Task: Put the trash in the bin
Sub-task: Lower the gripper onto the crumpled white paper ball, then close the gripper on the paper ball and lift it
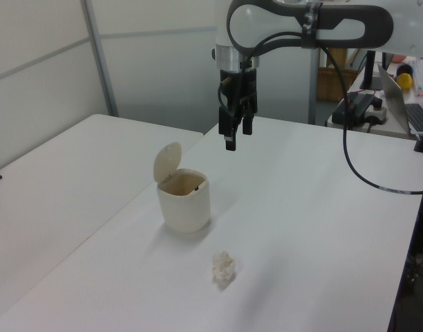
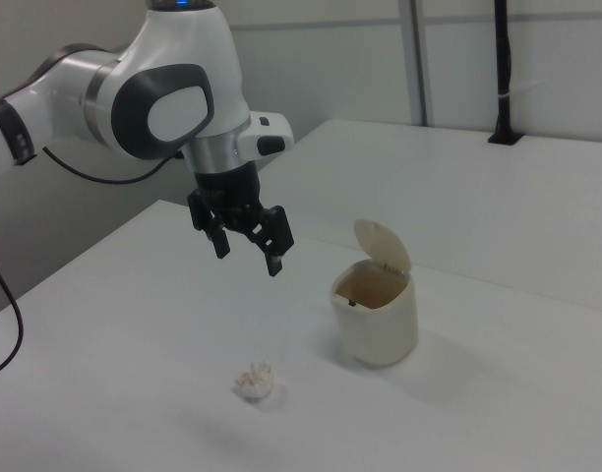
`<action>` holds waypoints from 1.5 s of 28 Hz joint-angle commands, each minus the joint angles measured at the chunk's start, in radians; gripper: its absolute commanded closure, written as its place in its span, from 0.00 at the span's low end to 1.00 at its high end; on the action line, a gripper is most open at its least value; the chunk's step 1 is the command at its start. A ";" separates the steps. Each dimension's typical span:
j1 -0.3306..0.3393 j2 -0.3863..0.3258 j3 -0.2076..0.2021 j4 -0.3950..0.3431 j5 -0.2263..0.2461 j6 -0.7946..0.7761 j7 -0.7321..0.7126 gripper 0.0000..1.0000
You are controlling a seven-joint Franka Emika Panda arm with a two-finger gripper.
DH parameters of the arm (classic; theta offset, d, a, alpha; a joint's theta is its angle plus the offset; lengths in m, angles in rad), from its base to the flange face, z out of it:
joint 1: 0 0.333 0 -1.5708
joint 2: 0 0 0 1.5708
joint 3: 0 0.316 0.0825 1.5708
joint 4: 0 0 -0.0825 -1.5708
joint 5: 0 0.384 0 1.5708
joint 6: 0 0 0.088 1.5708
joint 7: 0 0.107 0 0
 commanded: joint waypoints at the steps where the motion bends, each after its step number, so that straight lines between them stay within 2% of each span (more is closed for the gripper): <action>1: -0.005 0.010 -0.012 -0.012 -0.029 0.002 -0.059 0.00; 3: 0.003 0.011 -0.005 -0.031 -0.041 0.000 -0.082 0.00; 7: 0.058 0.003 0.002 -0.127 -0.093 0.052 -0.078 0.00; 11: 0.079 0.003 0.002 -0.190 -0.100 0.135 -0.007 0.00; 16: 0.134 0.004 0.002 -0.307 -0.109 0.261 0.108 0.00; 17: 0.157 0.004 0.002 -0.360 -0.133 0.325 0.146 0.00; 21: 0.187 0.021 0.002 -0.428 -0.187 0.451 0.260 0.00; 22: 0.199 0.046 0.003 -0.445 -0.210 0.494 0.298 0.00; 26: 0.210 0.098 0.003 -0.448 -0.224 0.539 0.337 0.00; 36: 0.239 0.221 0.003 -0.448 -0.225 0.651 0.400 0.00; 40: 0.262 0.253 0.003 -0.450 -0.250 0.663 0.421 0.00; 42: 0.272 0.274 0.003 -0.450 -0.282 0.666 0.451 0.00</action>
